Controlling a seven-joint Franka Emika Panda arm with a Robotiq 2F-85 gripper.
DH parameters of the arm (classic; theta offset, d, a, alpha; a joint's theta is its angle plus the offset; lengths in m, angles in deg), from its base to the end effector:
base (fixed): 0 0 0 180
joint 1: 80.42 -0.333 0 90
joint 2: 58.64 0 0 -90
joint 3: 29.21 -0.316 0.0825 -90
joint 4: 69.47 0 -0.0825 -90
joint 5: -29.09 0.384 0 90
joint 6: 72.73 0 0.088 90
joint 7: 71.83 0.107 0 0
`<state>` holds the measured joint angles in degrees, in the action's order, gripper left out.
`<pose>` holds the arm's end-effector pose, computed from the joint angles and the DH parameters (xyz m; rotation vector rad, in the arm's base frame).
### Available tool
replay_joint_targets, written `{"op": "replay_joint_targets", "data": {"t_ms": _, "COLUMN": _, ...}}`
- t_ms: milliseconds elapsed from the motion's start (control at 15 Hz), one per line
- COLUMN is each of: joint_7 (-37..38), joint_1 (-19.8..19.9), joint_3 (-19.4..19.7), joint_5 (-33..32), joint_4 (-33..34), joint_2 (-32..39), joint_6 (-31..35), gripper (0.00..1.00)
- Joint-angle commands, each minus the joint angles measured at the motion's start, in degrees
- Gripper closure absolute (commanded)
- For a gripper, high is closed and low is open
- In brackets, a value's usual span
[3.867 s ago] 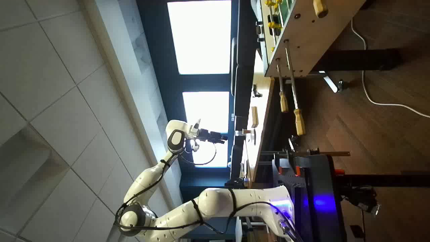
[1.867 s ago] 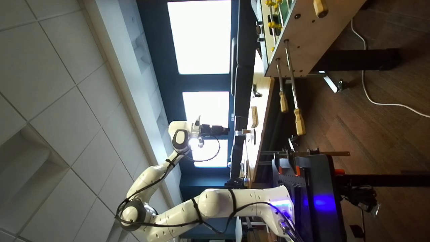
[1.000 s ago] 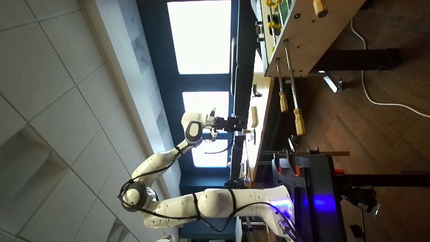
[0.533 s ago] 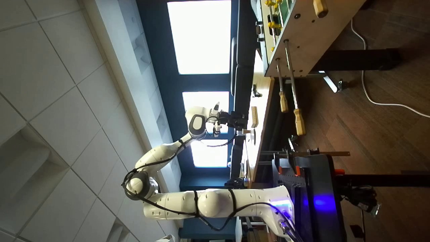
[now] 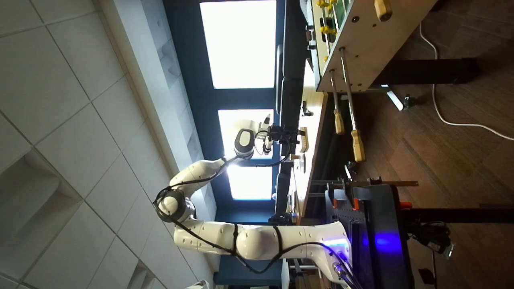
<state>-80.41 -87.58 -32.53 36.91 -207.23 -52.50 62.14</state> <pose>0.4706 0.0893 0.2574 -3.0197 -0.3470 0.2423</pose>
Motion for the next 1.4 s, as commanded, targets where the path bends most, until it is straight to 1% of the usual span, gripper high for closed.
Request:
{"op": "replay_joint_targets", "data": {"t_ms": 0, "joint_7": 1.5, "joint_1": 1.2, "joint_3": -0.5, "joint_5": -2.4, "joint_4": 2.1, "joint_2": 1.8, "joint_6": 1.6, "gripper": 0.0}}
{"op": "replay_joint_targets", "data": {"t_ms": 467, "joint_7": 0.9, "joint_1": 2.2, "joint_3": -0.4, "joint_5": -6.1, "joint_4": 2.6, "joint_2": 5.3, "joint_6": 4.7, "gripper": 0.0}}
{"op": "replay_joint_targets", "data": {"t_ms": 867, "joint_7": 1.0, "joint_1": 2.3, "joint_3": -0.9, "joint_5": -5.7, "joint_4": 3.0, "joint_2": 7.9, "joint_6": 7.8, "gripper": 0.0}}
{"op": "replay_joint_targets", "data": {"t_ms": 1333, "joint_7": 1.5, "joint_1": 2.8, "joint_3": -0.3, "joint_5": -6.6, "joint_4": 3.4, "joint_2": 12.1, "joint_6": 12.3, "gripper": 0.0}}
